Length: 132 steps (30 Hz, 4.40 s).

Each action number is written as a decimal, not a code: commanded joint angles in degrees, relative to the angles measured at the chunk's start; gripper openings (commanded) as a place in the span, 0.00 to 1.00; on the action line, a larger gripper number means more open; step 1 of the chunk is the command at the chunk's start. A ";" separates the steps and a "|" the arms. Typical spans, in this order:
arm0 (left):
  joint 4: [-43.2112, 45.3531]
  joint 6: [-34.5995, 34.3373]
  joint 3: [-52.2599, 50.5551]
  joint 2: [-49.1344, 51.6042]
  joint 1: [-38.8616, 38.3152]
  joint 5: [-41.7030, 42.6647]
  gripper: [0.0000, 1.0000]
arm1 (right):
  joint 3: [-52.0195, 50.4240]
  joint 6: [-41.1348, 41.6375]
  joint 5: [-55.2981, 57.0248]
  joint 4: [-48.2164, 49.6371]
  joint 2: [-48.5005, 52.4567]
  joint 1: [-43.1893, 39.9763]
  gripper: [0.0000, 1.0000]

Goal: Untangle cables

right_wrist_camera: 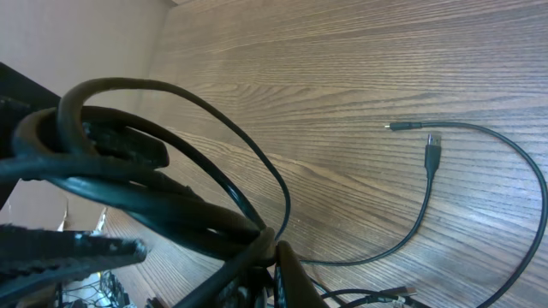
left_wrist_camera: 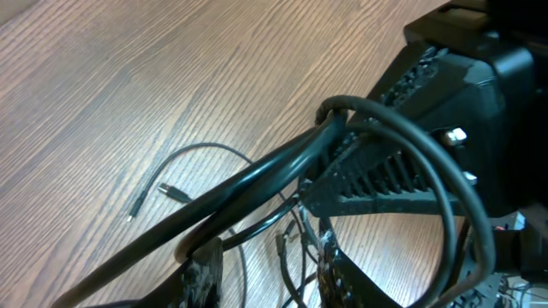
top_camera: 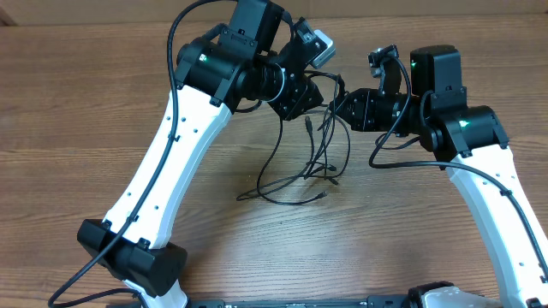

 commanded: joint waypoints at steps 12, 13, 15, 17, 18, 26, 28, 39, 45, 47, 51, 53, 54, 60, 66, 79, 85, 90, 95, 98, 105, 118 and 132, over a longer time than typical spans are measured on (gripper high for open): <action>-1.03 -0.04 -0.33 0.11 -0.11 -4.85 0.42 | 0.44 -0.02 -0.28 0.20 -0.15 0.07 0.04; -0.79 -0.02 -0.33 0.11 -0.11 -5.09 0.42 | 0.44 -0.02 -0.28 0.24 -0.15 0.07 0.04; 0.02 -0.07 -0.55 0.13 -0.13 -6.67 0.41 | 0.44 0.00 -0.31 0.35 -0.15 0.07 0.04; 0.85 -0.09 -1.29 0.13 -0.13 -6.69 0.42 | 0.44 -0.02 -0.31 0.33 -0.15 0.07 0.04; 1.42 -0.52 -1.81 0.20 -0.11 -6.73 0.42 | 0.44 -0.02 -0.28 0.33 -0.15 0.07 0.04; 4.72 -5.64 -4.13 1.64 -0.11 -5.68 0.06 | 0.44 -0.02 -0.28 0.33 -0.15 0.07 0.04; 6.01 -5.73 -3.72 1.49 -0.11 -3.54 0.04 | 0.44 -0.02 -0.28 0.33 -0.15 0.07 0.04; 5.73 -6.84 -1.38 -2.86 1.95 -3.04 0.04 | 0.44 0.22 14.10 -7.93 -0.15 0.07 0.05; 4.61 -7.34 -1.38 -4.76 3.21 -1.31 0.04 | 0.44 0.15 14.10 -8.41 -0.15 0.07 0.04; 3.74 -7.32 -1.38 -4.76 3.30 0.48 0.04 | 0.44 -0.26 10.49 -7.21 -0.15 0.07 0.09; 1.36 -7.32 -1.40 -4.70 3.30 -3.80 0.04 | 0.46 -0.26 2.91 -3.21 -0.17 0.00 0.28; -0.48 -7.32 -1.40 -4.70 3.30 -6.51 0.04 | 0.48 -0.24 -2.78 0.66 -0.17 0.00 0.35; -0.96 -7.32 -1.40 -4.70 3.30 -6.51 0.04 | 0.48 -0.24 -4.68 1.86 -0.17 0.00 0.36; -3.02 -6.56 -1.40 -4.70 3.30 -4.68 0.04 | 0.48 -0.24 -10.75 6.27 -0.17 0.02 0.34; -4.35 -4.66 -1.40 -4.70 3.30 -0.57 0.04 | 0.48 -0.26 -13.99 7.61 -0.17 0.13 0.34; -5.51 -0.35 -1.40 -4.70 3.28 14.64 0.04 | 0.48 0.00 -14.40 12.00 -0.15 0.17 0.08; -5.99 0.52 -1.40 -4.70 3.28 14.47 0.04 | 0.48 -0.07 -18.47 12.07 -0.15 0.17 0.06; -5.97 1.38 -1.40 -4.70 3.30 14.47 0.04 | 0.48 -0.07 -20.57 12.00 -0.15 0.17 0.07; -6.56 3.13 -1.40 -4.70 3.30 14.49 0.04 | 0.46 -0.02 -16.22 11.23 -0.15 0.17 0.04; -9.22 5.70 -1.40 -4.70 3.34 13.03 0.06 | 0.46 4.85 0.22 6.16 -0.15 0.17 0.04; -12.74 5.79 -1.40 -4.70 3.34 1.66 0.44 | 0.46 7.87 16.70 -2.23 -0.15 0.17 0.04; -11.34 4.92 -1.46 -4.48 3.34 2.45 0.51 | 0.46 8.83 23.89 -9.90 -0.15 0.04 0.14; -0.83 -5.86 -1.49 4.52 1.01 -5.29 0.59 | 0.46 12.24 34.32 -23.85 -0.15 -7.41 0.68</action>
